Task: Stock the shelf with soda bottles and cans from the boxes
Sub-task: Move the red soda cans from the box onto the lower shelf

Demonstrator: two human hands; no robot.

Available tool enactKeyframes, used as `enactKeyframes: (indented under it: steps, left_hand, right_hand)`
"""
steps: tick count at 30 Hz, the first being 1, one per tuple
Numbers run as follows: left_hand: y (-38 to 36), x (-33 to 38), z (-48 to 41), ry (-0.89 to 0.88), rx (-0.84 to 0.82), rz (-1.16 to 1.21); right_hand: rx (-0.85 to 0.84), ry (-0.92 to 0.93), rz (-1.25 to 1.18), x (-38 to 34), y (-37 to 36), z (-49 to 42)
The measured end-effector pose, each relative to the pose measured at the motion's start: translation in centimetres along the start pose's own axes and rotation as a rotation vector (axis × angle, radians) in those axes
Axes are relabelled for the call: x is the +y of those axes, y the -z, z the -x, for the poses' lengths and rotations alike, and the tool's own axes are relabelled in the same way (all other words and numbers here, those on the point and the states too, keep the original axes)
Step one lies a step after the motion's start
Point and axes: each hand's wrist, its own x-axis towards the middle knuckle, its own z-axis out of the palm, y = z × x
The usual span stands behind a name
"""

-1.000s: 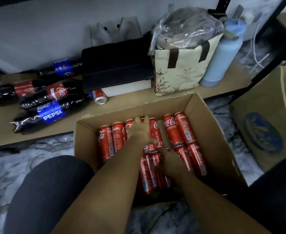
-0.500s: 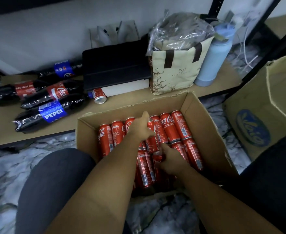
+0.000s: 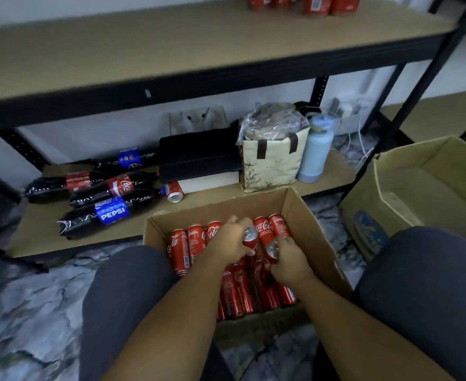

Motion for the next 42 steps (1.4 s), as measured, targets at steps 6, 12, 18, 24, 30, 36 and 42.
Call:
enactKeyframes:
  steps: [6, 12, 18, 24, 30, 36, 42]
  left_hand:
    - [-1.3, 1.1, 1.5, -0.03, 0.032, -0.042]
    - [-3.8, 0.6, 2.0, 0.017, -0.062, -0.106]
    - [-4.9, 0.2, 1.3, 0.056, -0.096, -0.048]
    - [-4.5, 0.2, 1.5, 0.09, -0.108, 0.098]
    - [2.1, 2.9, 2.6, 0.011, 0.096, 0.307]
    - [14.5, 8.7, 5.3, -0.211, 0.367, 0.497]
    - [27.0, 13.7, 7.2, -0.441, 0.582, 0.515]
  right_hand:
    - [0.046, 0.032, 0.022, 0.9, 0.2, 0.7]
    - [-0.002, 0.041, 0.021, 2.5, -1.3, 0.5]
    - [0.031, -0.056, -0.026, 3.0, -2.2, -0.6]
    - [0.066, -0.065, -0.152, 2.7, -1.9, -0.5]
    - [0.312, 0.03, -0.43, -2.0, 3.0, 0.4]
    - [0.416, 0.386, -0.689, -10.1, 13.6, 2.0]
    - [0.385, 0.738, -0.653, -19.6, 25.9, 3.4]
